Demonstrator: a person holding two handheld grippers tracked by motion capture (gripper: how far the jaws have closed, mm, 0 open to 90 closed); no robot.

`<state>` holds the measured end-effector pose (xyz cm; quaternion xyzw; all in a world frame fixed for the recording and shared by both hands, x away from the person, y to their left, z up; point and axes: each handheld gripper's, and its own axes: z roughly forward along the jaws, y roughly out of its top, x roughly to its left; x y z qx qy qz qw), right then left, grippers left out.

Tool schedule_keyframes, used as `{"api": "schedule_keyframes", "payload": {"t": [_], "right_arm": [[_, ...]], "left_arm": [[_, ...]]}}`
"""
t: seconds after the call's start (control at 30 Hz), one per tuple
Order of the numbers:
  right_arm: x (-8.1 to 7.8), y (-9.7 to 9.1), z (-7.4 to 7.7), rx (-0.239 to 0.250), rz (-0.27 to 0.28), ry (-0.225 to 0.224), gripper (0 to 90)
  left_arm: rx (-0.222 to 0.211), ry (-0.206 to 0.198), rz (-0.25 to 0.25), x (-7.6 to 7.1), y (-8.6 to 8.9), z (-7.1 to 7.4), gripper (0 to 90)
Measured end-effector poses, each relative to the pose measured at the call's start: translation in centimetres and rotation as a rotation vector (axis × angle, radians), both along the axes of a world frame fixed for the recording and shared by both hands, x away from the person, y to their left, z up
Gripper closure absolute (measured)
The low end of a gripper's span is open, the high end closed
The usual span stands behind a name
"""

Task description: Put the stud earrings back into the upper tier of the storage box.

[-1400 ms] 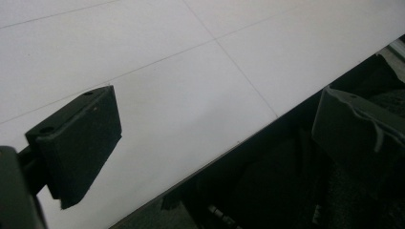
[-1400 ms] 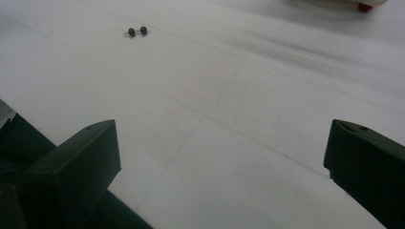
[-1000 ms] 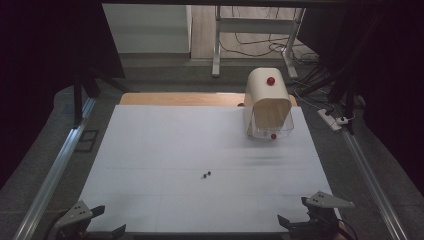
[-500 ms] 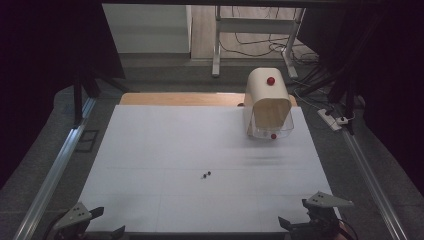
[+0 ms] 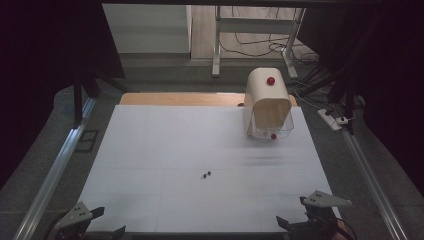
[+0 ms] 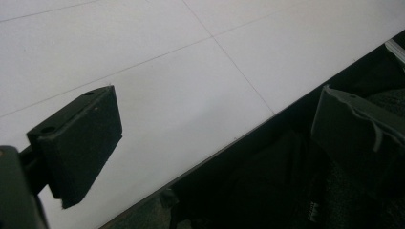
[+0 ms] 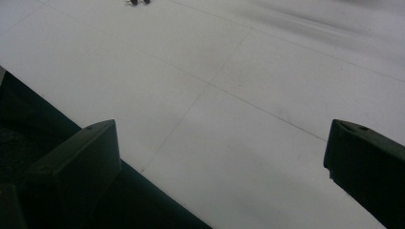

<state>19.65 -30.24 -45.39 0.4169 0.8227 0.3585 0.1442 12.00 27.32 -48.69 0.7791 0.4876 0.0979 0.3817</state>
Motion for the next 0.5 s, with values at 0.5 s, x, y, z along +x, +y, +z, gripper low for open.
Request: {"api": "schedule_keyframes", "payload": {"t": [0.5], "right_arm": [[0.7,1.3,0.0,0.005,0.064,-0.004,0.0]], "left_arm": [[0.017,0.01,-0.006,0.1,-0.2,-0.1,3.8]]}}
